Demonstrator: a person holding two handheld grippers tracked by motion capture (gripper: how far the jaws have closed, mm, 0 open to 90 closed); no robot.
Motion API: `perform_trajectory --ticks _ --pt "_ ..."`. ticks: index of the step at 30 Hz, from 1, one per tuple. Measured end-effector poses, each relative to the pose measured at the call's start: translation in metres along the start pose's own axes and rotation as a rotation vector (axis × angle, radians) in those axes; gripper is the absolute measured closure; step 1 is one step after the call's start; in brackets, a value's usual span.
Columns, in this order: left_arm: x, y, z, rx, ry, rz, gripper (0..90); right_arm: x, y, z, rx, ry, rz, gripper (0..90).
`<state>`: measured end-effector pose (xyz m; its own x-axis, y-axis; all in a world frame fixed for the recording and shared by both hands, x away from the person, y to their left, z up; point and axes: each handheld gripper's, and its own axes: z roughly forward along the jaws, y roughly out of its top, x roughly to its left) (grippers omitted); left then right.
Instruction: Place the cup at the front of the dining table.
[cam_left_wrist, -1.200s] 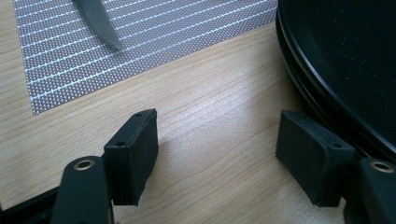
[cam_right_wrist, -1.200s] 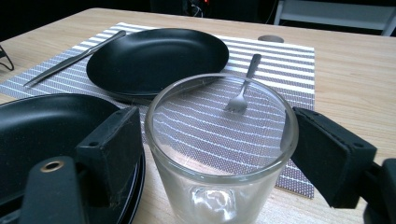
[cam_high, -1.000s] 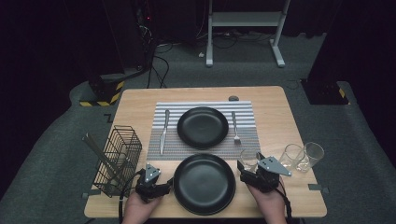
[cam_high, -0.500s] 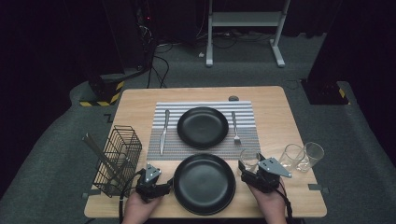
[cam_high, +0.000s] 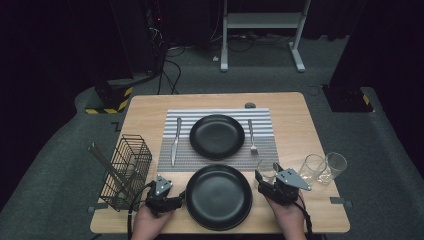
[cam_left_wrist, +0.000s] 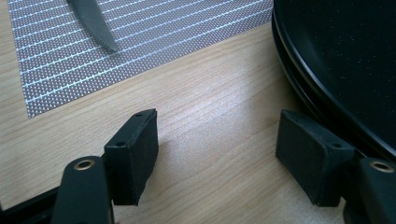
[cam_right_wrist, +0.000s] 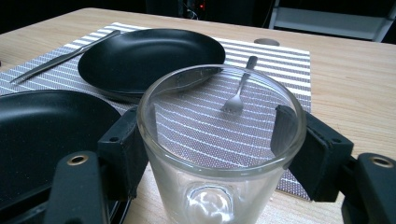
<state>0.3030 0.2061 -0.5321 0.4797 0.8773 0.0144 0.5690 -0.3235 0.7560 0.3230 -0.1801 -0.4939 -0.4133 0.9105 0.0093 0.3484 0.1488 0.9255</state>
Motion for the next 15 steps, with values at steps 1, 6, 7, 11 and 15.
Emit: perform_trajectory --ticks 1,6,7,11,15 --pt "0.0 0.0 0.0 0.0 0.0 0.0 30.0 -0.0001 -0.0002 -0.0001 -0.002 0.001 0.0 28.4" --pt "-0.0001 -0.0001 -0.0001 -0.001 0.0 -0.001 30.1 0.0013 -0.0009 -0.0004 -0.002 -0.009 0.005 28.6" --pt "-0.0001 -0.0001 -0.0001 0.0 0.0 -0.001 30.1 0.0013 -0.0009 -0.0004 -0.002 -0.009 0.005 28.6" --pt "0.0 -0.0002 -0.0003 0.0 -0.001 0.0 30.0 0.003 -0.0005 -0.0003 0.0 -0.026 0.007 28.7" --pt "-0.0001 -0.0004 -0.0004 0.0 -0.001 -0.002 30.1 0.0019 -0.0004 -0.0006 0.003 -0.015 0.005 28.7"
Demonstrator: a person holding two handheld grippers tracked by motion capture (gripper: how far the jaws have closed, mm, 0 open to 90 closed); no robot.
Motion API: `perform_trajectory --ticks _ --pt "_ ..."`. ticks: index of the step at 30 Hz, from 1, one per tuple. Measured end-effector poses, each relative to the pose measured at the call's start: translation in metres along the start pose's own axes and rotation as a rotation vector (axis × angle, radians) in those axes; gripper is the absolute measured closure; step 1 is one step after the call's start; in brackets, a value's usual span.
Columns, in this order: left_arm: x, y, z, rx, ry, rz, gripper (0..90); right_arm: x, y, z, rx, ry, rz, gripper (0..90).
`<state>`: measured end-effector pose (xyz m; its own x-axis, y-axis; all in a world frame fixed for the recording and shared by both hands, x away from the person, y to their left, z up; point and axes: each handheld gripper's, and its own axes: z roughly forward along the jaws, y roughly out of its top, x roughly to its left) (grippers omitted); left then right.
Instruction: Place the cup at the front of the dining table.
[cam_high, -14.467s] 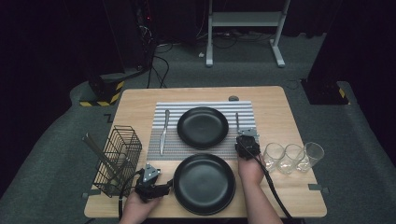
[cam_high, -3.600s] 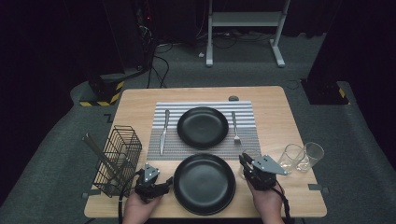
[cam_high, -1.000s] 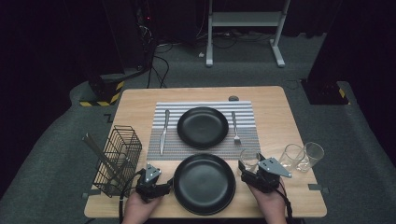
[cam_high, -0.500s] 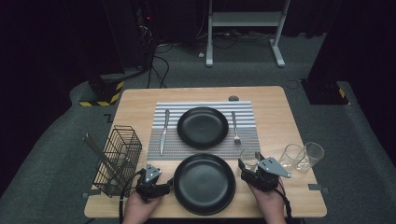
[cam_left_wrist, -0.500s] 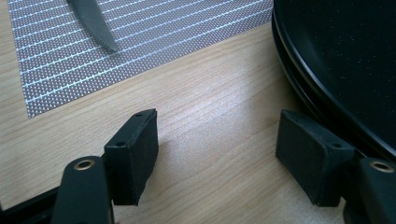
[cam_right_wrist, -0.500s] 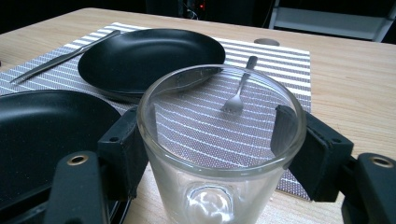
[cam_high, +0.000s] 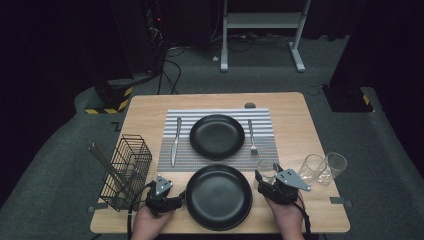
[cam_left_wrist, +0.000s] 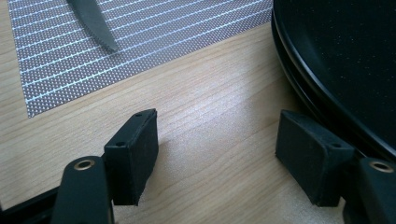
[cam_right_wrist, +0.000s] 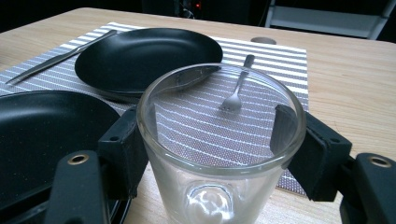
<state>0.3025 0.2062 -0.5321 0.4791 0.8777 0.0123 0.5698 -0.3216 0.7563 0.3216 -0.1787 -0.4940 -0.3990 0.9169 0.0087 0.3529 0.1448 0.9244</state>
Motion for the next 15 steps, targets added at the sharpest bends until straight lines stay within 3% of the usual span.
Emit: perform_trajectory --ticks 10,15 --pt "-0.0001 -0.0003 -0.0004 0.001 0.001 0.001 30.0 -0.0001 0.0027 -0.0003 0.01 -0.005 0.0 28.9" --pt "-0.0001 -0.0003 -0.0004 0.001 0.001 0.002 30.0 0.0001 0.007 -0.0063 -0.021 -0.005 -0.006 29.0"
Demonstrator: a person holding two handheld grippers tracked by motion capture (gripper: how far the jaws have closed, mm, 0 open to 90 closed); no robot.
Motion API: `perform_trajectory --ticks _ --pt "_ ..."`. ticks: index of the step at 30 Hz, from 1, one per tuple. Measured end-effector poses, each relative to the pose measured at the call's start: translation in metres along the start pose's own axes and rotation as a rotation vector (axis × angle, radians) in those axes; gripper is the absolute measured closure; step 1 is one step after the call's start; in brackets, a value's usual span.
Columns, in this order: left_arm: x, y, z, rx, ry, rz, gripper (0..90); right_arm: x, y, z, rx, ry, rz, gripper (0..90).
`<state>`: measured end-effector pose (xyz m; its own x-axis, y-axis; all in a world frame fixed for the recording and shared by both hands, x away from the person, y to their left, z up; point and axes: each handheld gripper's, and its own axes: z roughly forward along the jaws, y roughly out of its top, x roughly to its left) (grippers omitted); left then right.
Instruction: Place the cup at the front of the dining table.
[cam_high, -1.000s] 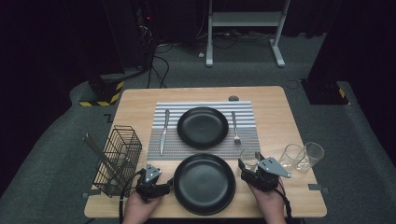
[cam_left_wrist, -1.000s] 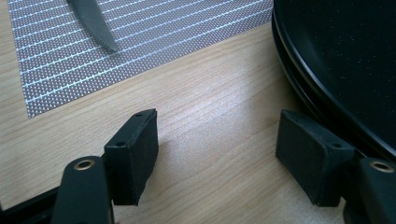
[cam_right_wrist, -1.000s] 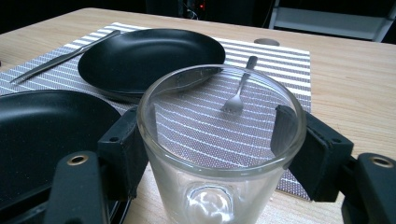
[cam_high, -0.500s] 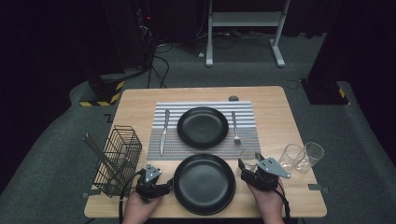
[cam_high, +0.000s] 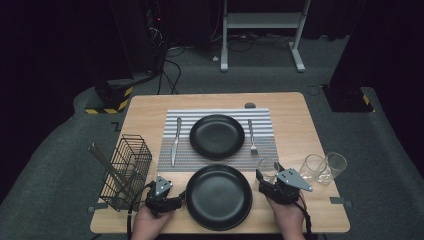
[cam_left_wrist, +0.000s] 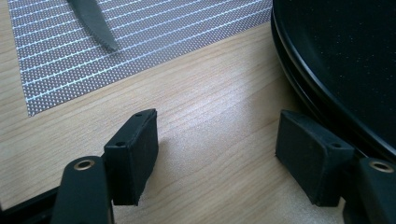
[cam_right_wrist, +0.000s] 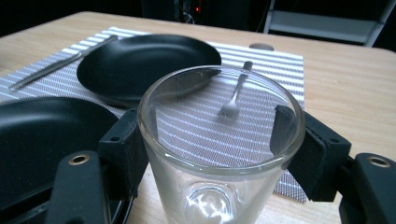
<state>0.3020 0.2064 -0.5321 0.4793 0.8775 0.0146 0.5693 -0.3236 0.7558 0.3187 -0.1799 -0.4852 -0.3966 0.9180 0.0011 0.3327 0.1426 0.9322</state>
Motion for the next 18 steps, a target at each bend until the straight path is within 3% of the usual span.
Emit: perform_trajectory --ticks 18 --pt "0.0 0.0 0.0 0.0 -0.001 -0.002 30.1 0.0 0.018 -0.019 -0.067 0.007 0.002 29.0"
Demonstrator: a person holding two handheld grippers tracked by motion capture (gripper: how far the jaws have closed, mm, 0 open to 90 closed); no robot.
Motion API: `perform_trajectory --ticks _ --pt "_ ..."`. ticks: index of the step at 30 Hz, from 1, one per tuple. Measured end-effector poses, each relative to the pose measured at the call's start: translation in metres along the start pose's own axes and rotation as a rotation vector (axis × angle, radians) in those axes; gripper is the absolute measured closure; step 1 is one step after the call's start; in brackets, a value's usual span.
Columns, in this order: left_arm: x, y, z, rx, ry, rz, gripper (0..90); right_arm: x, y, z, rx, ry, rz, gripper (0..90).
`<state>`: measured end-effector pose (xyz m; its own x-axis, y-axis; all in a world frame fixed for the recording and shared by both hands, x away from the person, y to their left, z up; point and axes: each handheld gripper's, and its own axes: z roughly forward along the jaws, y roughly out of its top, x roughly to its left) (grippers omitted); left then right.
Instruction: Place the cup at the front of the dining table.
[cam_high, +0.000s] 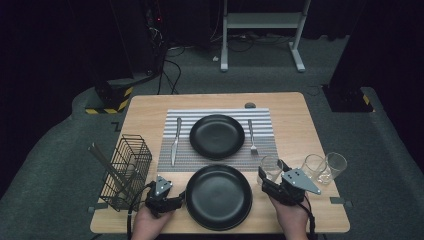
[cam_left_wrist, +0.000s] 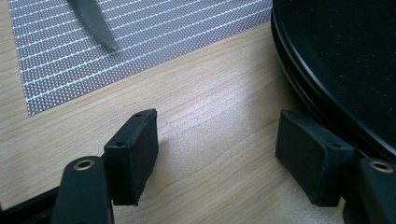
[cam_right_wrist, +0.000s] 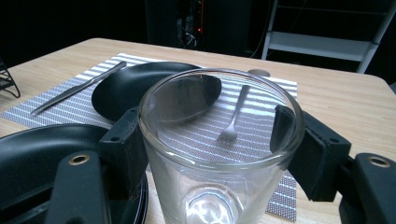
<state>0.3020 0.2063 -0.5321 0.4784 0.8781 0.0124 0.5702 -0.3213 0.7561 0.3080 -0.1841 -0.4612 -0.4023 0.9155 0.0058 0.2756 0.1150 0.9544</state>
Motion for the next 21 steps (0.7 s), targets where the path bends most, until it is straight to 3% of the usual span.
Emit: perform_trajectory --ticks 12,21 --pt "0.0 0.0 0.0 -0.001 -0.001 0.002 30.3 0.0 0.01 -0.006 -0.024 0.002 -0.011 29.0" --pt "0.001 -0.001 -0.001 0.002 -0.021 -0.006 24.8 0.012 0.011 0.003 0.0 0.038 -0.028 29.0"
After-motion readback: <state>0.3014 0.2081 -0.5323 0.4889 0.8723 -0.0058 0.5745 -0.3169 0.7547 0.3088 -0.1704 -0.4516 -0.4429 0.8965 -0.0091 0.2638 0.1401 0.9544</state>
